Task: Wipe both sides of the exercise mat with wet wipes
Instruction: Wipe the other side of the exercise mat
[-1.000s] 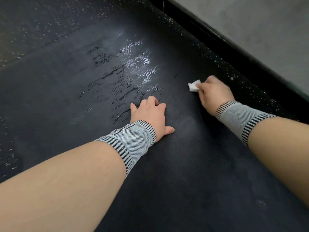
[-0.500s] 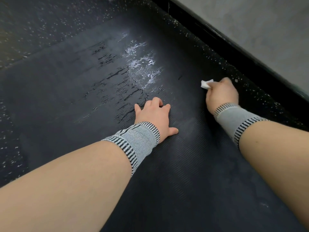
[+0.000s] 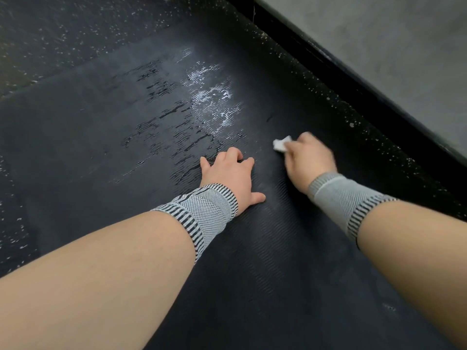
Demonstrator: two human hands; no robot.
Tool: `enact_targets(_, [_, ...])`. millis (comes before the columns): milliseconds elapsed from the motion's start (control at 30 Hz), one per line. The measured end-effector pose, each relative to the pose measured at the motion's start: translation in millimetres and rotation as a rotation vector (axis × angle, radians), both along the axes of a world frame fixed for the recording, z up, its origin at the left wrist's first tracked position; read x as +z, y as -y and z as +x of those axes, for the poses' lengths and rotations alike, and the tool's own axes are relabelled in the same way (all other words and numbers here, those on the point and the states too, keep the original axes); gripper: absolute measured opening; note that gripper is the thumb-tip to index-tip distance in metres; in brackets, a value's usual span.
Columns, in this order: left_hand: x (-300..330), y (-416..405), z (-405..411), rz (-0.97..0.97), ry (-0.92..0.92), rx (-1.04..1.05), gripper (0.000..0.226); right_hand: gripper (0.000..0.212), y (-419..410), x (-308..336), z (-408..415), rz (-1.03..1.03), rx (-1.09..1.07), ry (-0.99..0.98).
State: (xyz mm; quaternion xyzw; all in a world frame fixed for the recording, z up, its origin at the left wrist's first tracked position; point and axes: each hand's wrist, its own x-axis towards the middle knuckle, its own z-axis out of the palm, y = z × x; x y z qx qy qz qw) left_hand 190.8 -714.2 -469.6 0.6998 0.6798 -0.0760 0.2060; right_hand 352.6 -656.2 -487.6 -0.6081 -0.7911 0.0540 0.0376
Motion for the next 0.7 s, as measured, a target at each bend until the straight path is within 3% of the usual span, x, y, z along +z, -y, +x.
enact_targets(100, [0, 1, 0, 0.005, 0.001, 0.0, 0.083, 0.027, 7, 1, 4, -0.031, 0.202, -0.016])
enact_targets(267, [-2, 3, -1, 0.016, 0.031, 0.023, 0.082, 0.03, -15, -1, 22, 0.02, -0.312, -0.095])
enact_targets(433, [-6, 17, -6, 0.093, 0.071, 0.059, 0.077, 0.026, 24, -1, 3, -0.015, 0.125, -0.066])
enact_targets(500, [-7, 22, -13, 0.122, 0.058, 0.085, 0.075, 0.028, 14, 0, 9, 0.004, 0.055, -0.039])
enact_targets(600, [-5, 24, -23, 0.134, 0.035, 0.142, 0.074, 0.031, 4, -2, 8, 0.003, -0.292, -0.062])
enact_targets(633, [-3, 24, -26, 0.125, 0.025, 0.157, 0.075, 0.031, 9, -2, -1, -0.004, -0.305, -0.066])
enact_targets(700, [-2, 25, -29, 0.096, 0.015, 0.172, 0.076, 0.03, 26, -2, -23, -0.017, -0.135, -0.055])
